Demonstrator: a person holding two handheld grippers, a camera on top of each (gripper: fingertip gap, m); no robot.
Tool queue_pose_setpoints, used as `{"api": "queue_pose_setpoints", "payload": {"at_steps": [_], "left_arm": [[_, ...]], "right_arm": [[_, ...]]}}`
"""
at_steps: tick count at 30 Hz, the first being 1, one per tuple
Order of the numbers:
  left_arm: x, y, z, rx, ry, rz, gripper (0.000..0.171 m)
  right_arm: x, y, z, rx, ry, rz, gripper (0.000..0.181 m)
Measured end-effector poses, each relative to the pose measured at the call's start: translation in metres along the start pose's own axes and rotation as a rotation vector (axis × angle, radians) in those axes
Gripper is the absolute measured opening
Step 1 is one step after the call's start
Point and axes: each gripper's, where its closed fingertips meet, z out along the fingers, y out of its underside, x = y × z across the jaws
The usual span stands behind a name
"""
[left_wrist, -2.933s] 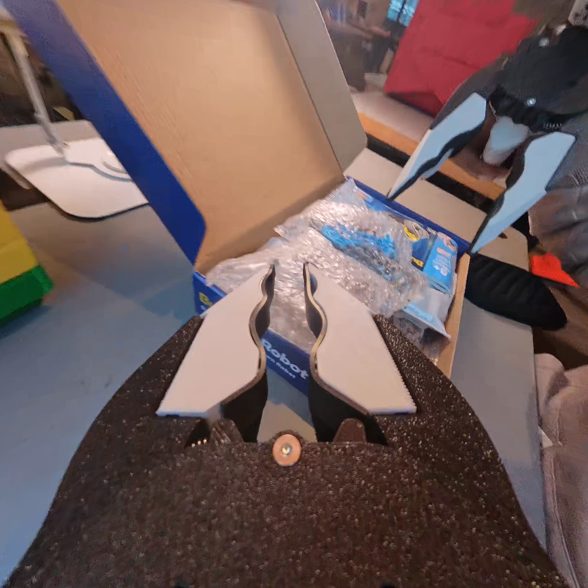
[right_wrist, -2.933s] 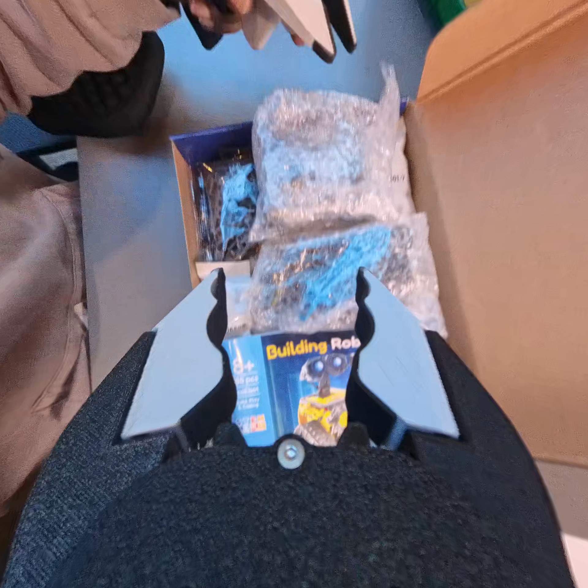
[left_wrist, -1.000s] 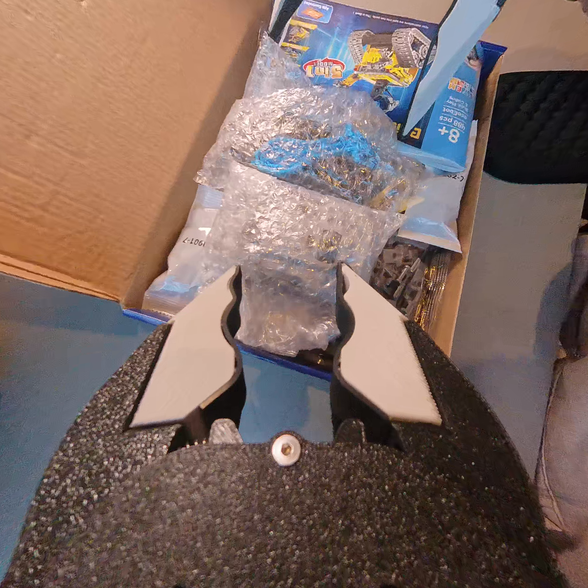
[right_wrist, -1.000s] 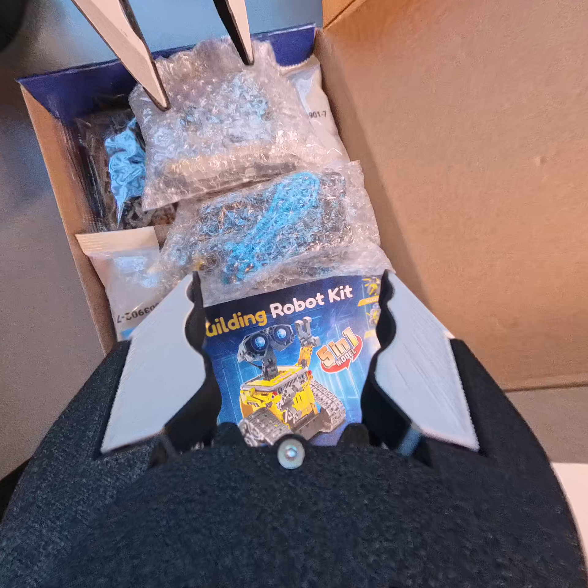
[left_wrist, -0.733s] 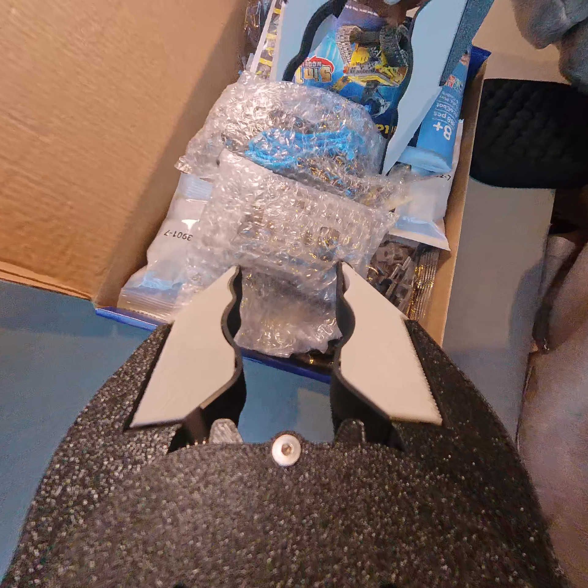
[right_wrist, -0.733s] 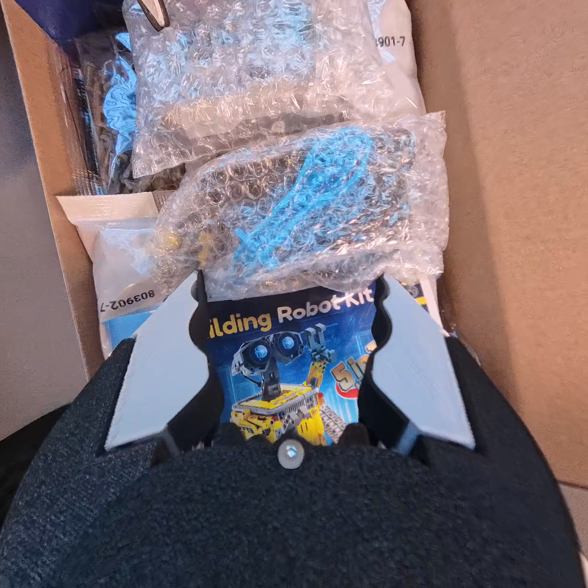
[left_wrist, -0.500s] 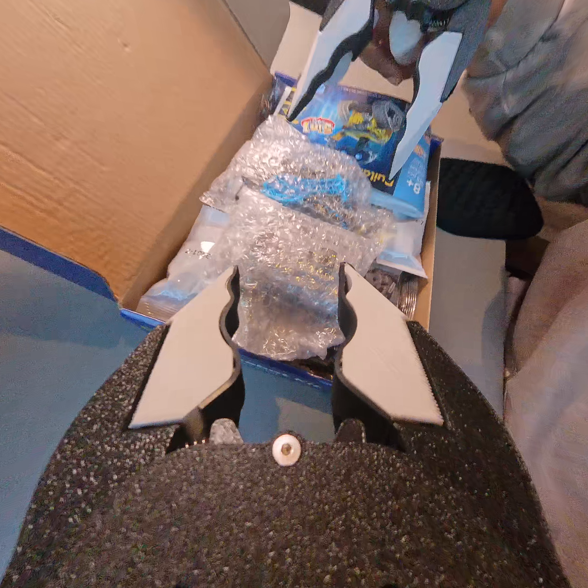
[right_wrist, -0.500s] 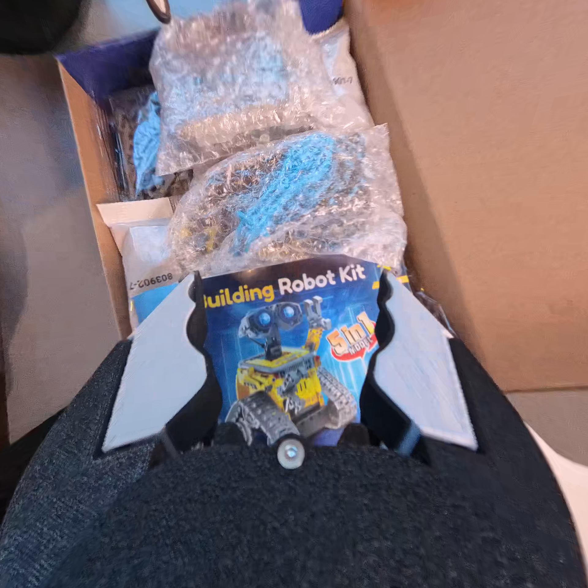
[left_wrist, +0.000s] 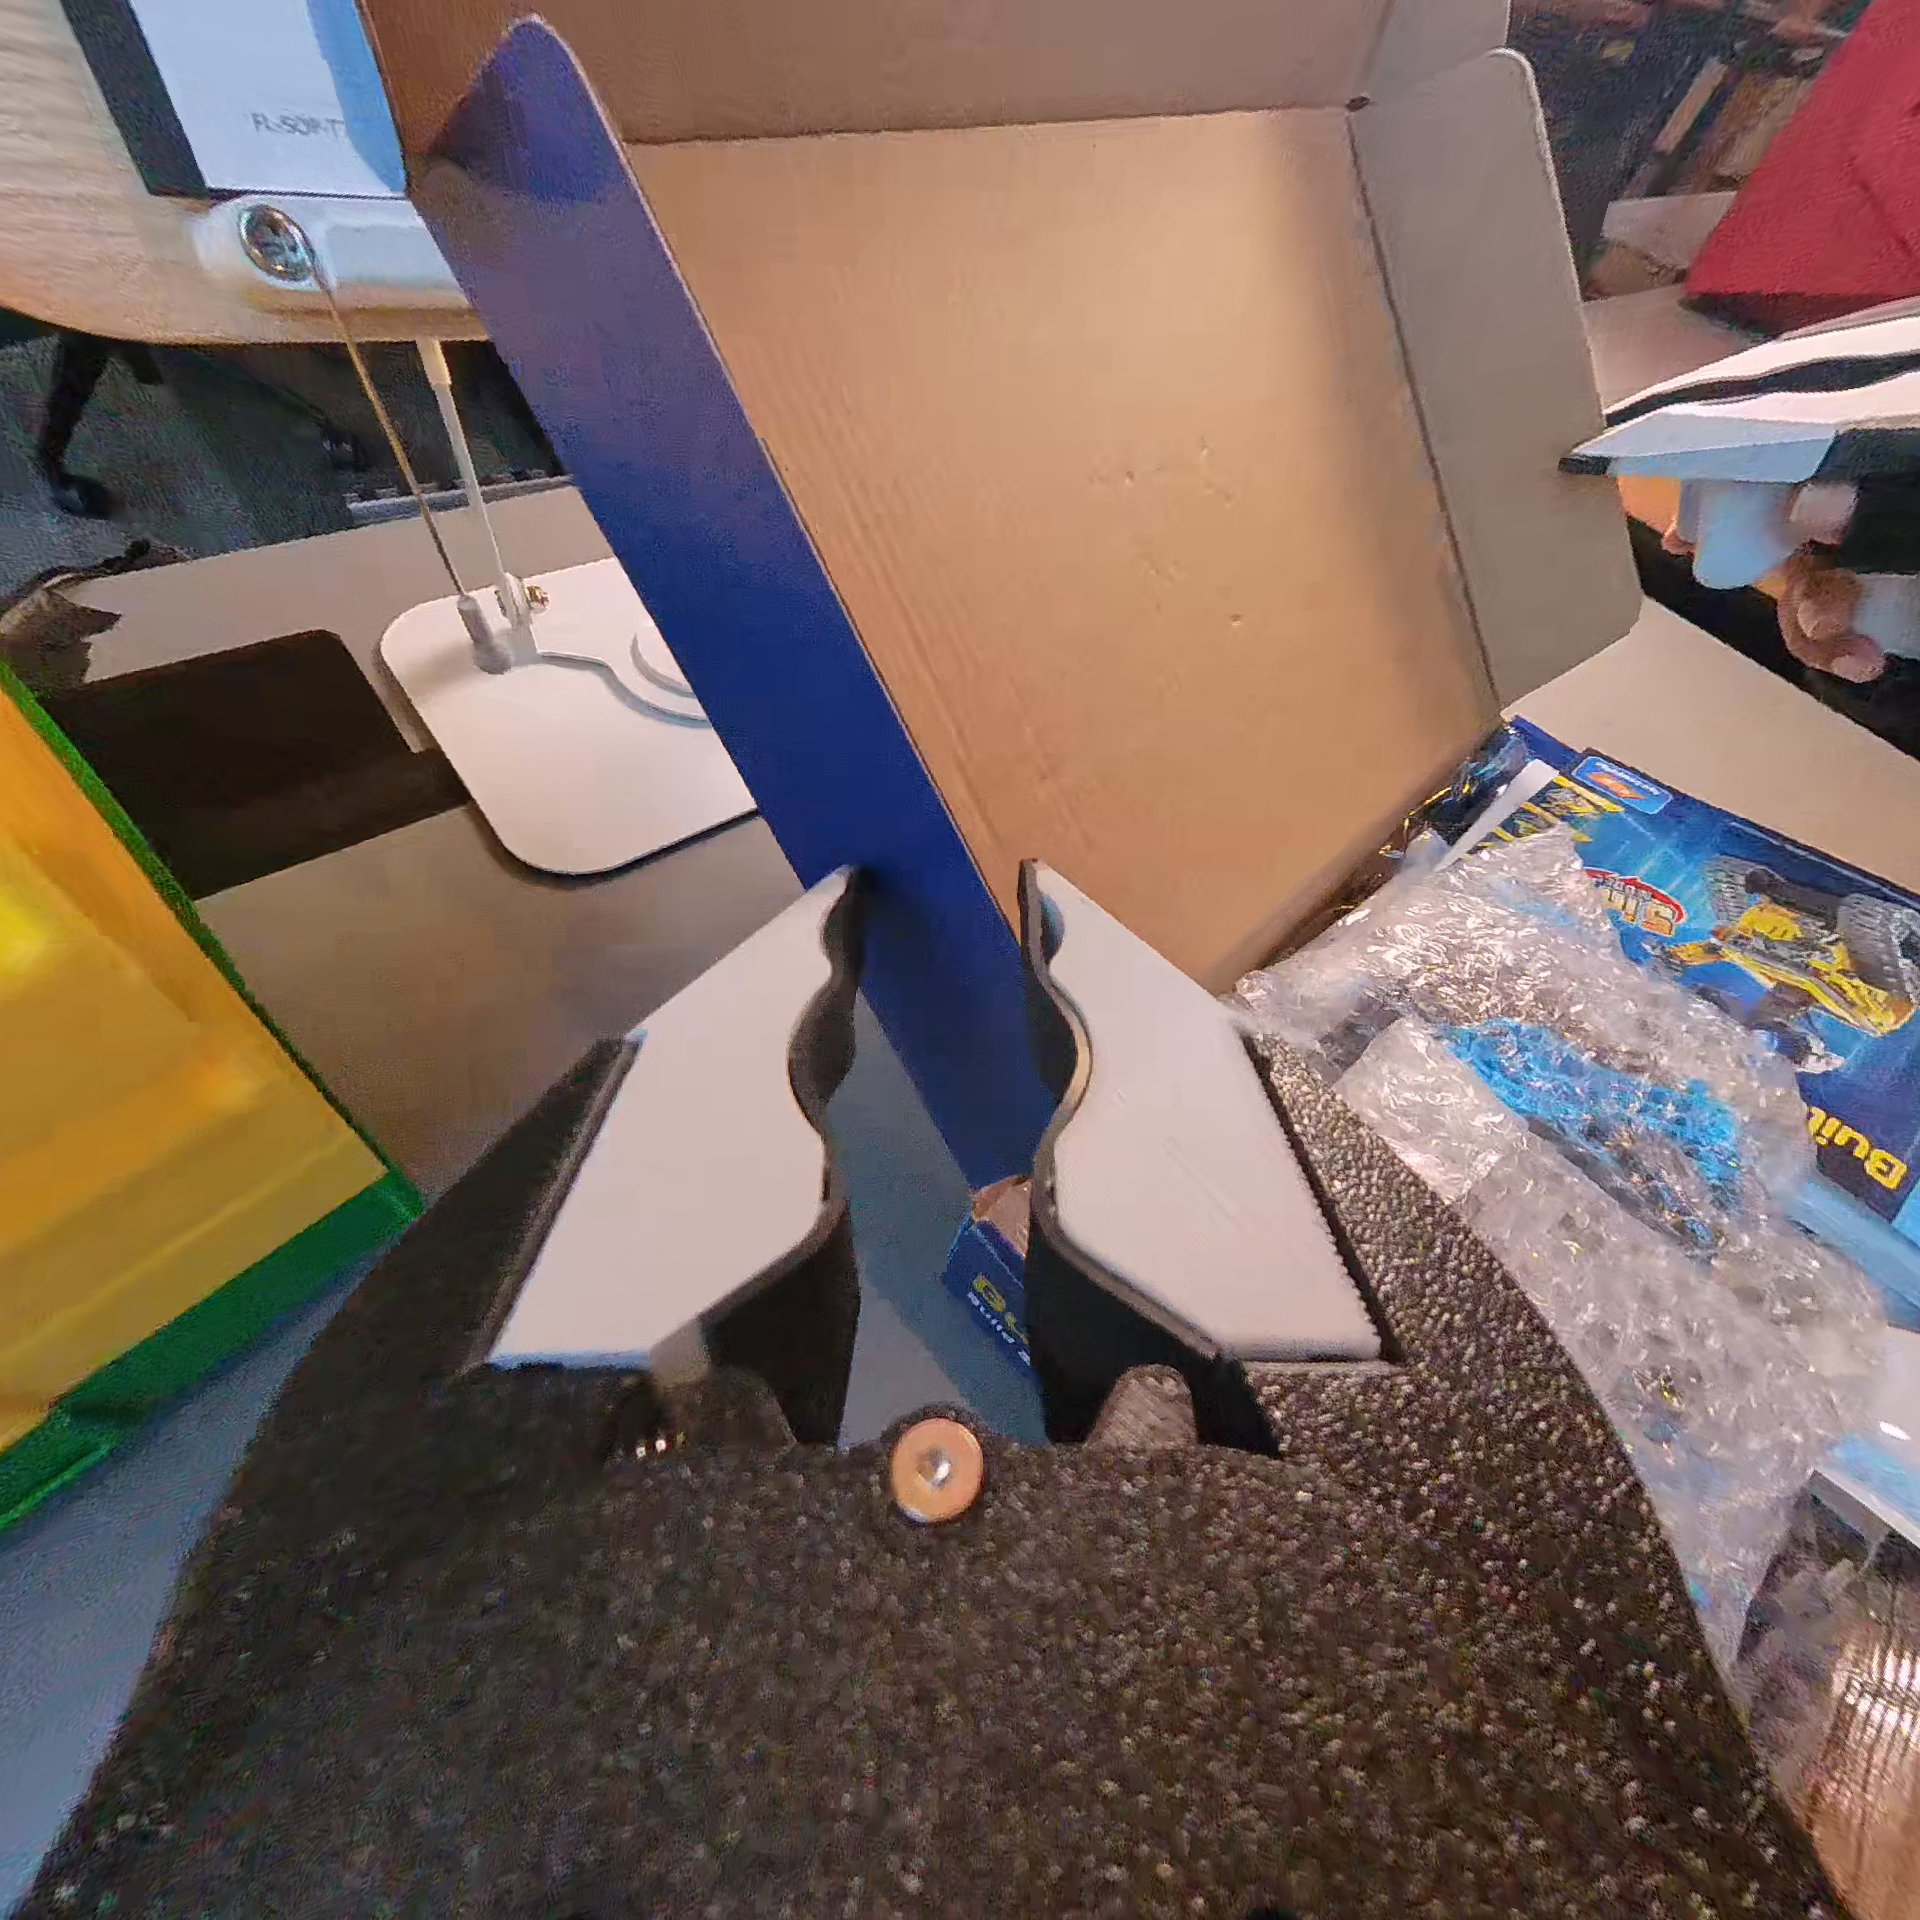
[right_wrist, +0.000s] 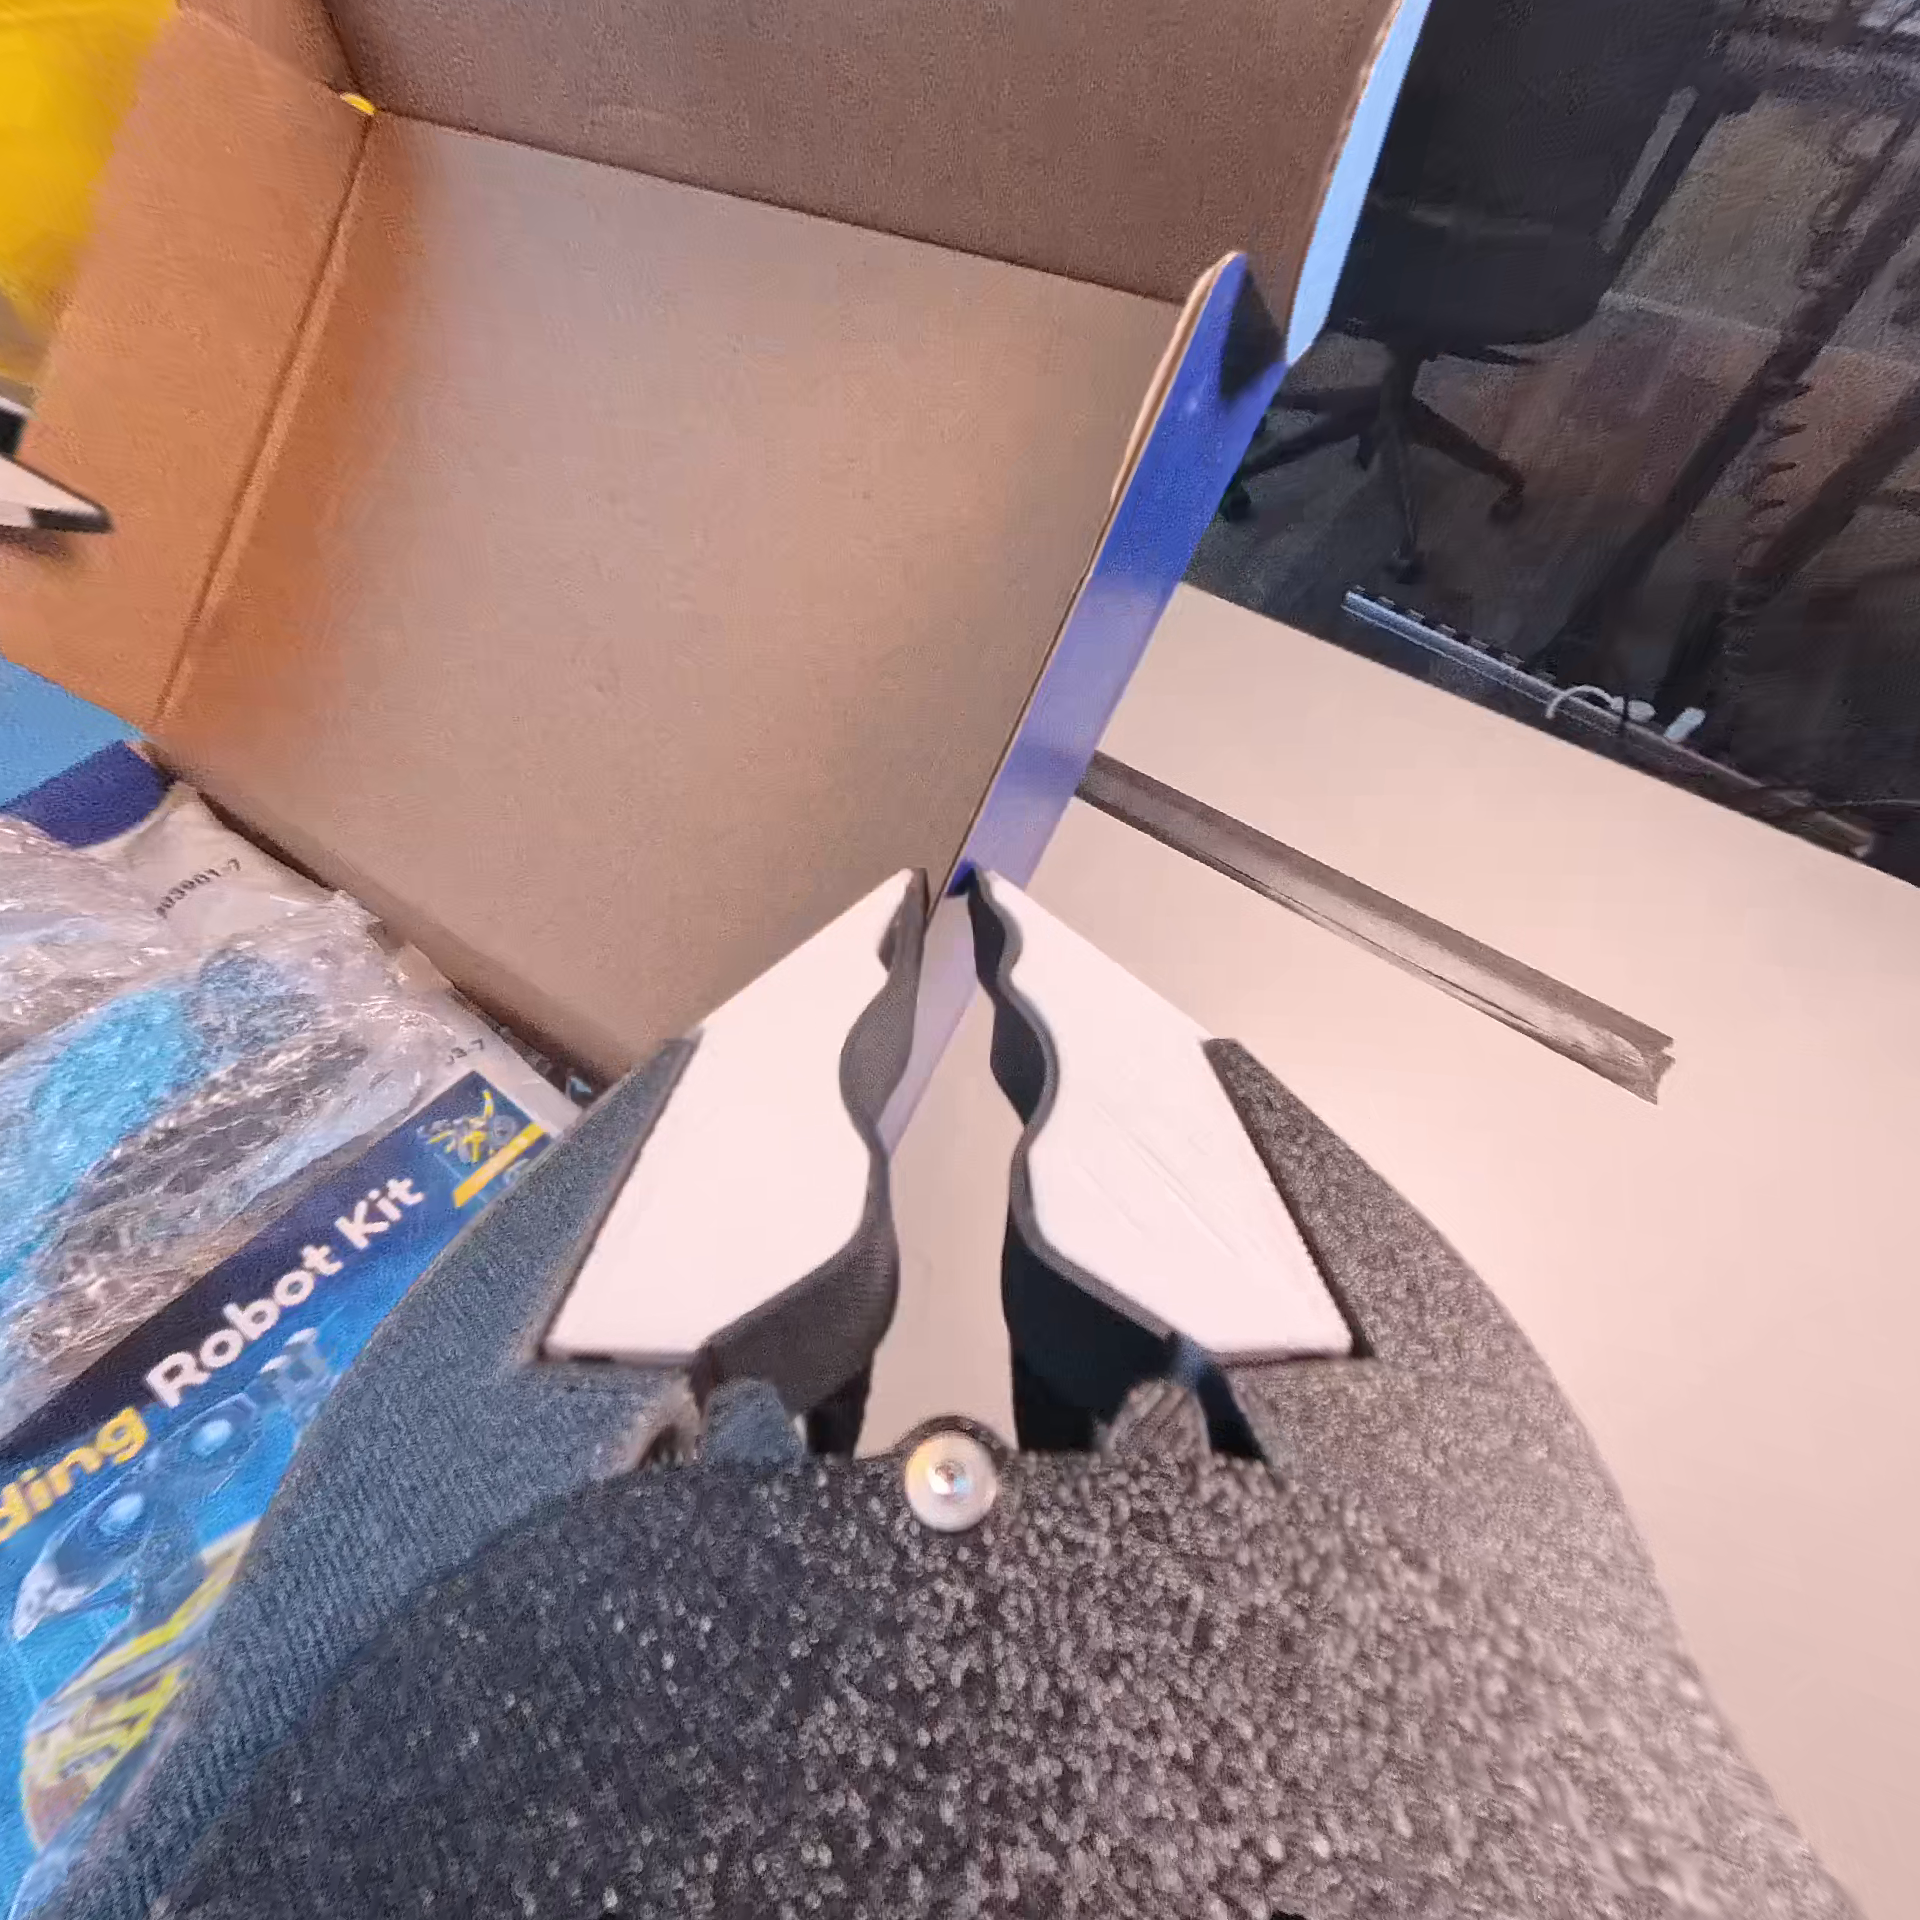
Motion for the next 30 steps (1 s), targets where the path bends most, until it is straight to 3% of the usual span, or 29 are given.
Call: {"api": "queue_pose_setpoints", "payload": {"at_steps": [3,6,11,14,16,17,19,21,24,30], "left_arm": [[0.003,-0.001,-0.013,0.018,-0.051,0.124,0.016],[0.024,0.006,-0.038,0.087,-0.001,0.210,0.012],[0.042,0.036,-0.060,0.109,0.022,0.217,0.008],[0.041,0.040,-0.064,0.123,0.014,0.202,0.005],[0.042,0.040,-0.064,0.125,0.016,0.202,0.005],[0.043,0.040,-0.064,0.125,0.014,0.208,0.005],[0.045,0.041,-0.063,0.128,0.019,0.210,0.006],[0.047,0.042,-0.063,0.132,0.030,0.205,0.006],[0.049,0.044,-0.063,0.126,0.031,0.212,0.007],[0.050,0.043,-0.062,0.132,0.040,0.210,0.008]], "right_arm": [[-0.005,0.002,-0.013,-0.043,0.062,-0.100,0.006],[-0.020,0.011,-0.043,-0.009,0.071,-0.178,0.005],[-0.050,0.045,-0.076,0.064,-0.006,-0.063,0.004],[-0.073,0.058,-0.100,0.044,-0.138,0.122,0.045],[-0.101,0.087,-0.107,-0.124,-0.268,0.182,0.076],[-0.110,0.104,-0.108,-0.216,-0.290,0.165,0.083],[-0.129,0.124,-0.103,-0.297,-0.323,0.126,0.074],[-0.148,0.123,-0.092,-0.266,-0.344,0.078,0.059],[-0.151,0.127,-0.079,-0.334,-0.243,-0.116,0.056],[-0.143,0.127,-0.068,-0.402,-0.283,-0.062,0.066]]}}
